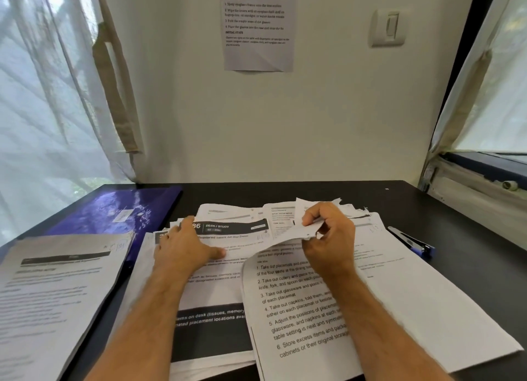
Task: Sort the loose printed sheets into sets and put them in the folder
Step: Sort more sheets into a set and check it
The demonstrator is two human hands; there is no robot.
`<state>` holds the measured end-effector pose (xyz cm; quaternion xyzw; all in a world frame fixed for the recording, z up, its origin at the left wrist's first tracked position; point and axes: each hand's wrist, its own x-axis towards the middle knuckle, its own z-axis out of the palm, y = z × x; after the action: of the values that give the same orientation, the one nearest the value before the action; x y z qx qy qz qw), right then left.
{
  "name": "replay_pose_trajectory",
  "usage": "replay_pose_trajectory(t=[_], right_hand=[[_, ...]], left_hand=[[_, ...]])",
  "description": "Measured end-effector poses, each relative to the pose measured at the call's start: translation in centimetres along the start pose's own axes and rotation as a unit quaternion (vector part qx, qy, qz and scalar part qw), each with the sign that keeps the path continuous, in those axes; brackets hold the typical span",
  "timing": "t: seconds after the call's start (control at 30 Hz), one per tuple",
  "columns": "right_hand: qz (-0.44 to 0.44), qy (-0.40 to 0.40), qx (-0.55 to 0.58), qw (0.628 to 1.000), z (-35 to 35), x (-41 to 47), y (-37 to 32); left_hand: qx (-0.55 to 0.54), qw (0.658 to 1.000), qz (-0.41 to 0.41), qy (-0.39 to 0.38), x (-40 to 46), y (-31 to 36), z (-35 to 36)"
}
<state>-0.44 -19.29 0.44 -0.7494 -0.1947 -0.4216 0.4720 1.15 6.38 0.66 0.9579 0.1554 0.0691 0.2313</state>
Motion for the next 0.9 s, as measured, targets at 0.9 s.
replay_pose_trajectory(t=[0.9], right_hand=[[0.053, -0.16, -0.02, 0.985, 0.9, -0.3, 0.0]], left_hand=[[-0.435, 0.882, 0.172, -0.062, -2.7, 1.9, -3.1]])
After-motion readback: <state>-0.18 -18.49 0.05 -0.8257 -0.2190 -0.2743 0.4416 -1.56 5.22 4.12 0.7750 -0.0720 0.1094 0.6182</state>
